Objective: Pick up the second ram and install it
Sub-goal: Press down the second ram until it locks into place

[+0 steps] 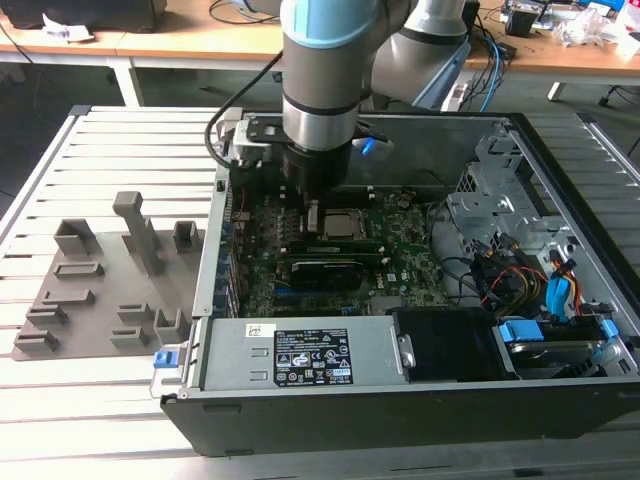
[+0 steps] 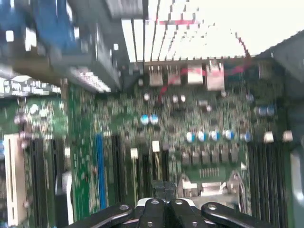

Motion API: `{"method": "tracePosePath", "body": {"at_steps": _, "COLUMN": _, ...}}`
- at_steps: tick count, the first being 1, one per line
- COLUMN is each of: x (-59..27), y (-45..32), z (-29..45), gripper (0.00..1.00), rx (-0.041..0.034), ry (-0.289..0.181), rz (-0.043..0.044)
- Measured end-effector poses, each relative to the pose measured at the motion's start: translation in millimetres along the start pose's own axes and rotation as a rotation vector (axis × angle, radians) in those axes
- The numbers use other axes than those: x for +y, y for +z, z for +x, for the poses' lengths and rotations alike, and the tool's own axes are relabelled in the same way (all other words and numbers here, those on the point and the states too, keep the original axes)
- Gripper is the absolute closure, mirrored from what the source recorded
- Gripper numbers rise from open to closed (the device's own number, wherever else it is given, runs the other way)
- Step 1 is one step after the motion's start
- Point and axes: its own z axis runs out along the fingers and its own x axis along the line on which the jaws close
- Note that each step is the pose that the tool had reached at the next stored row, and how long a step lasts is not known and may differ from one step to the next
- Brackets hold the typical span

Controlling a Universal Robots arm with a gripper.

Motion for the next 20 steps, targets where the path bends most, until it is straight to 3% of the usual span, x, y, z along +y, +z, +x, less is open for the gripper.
{"method": "tracePosePath", "body": {"at_steps": 3, "x": 10.0, "y": 4.3, "z": 1.0, "gripper": 0.89, "rx": -0.0010, "ry": 0.000, "rz": 0.0008}}
{"method": "tracePosePath", "body": {"at_steps": 7, "x": 10.0, "y": 8.7, "z": 1.2, "gripper": 0.89, "rx": -0.0010, "ry": 0.000, "rz": 0.0007}}
{"method": "tracePosePath", "body": {"at_steps": 11, "x": 7.0, "y": -1.2, "z": 0.6, "gripper": 0.89, "rx": -0.0019, "ry": 0.000, "rz": 0.0007}}
{"method": "tracePosePath", "body": {"at_steps": 15, "x": -13.0, "y": -1.6, "z": -0.7, "gripper": 0.89, "rx": -0.0012, "ry": 0.000, "rz": -0.0100}}
{"method": "tracePosePath", "body": {"at_steps": 18, "x": -40.2, "y": -1.8, "z": -2.4, "gripper": 0.89, "rx": -0.0004, "ry": 0.001, "rz": -0.0247}}
{"method": "tracePosePath", "body": {"at_steps": 20, "x": -49.7, "y": -2.2, "z": -3.0, "gripper": 0.89, "rx": 0.0001, "ry": 0.001, "rz": -0.0281}}
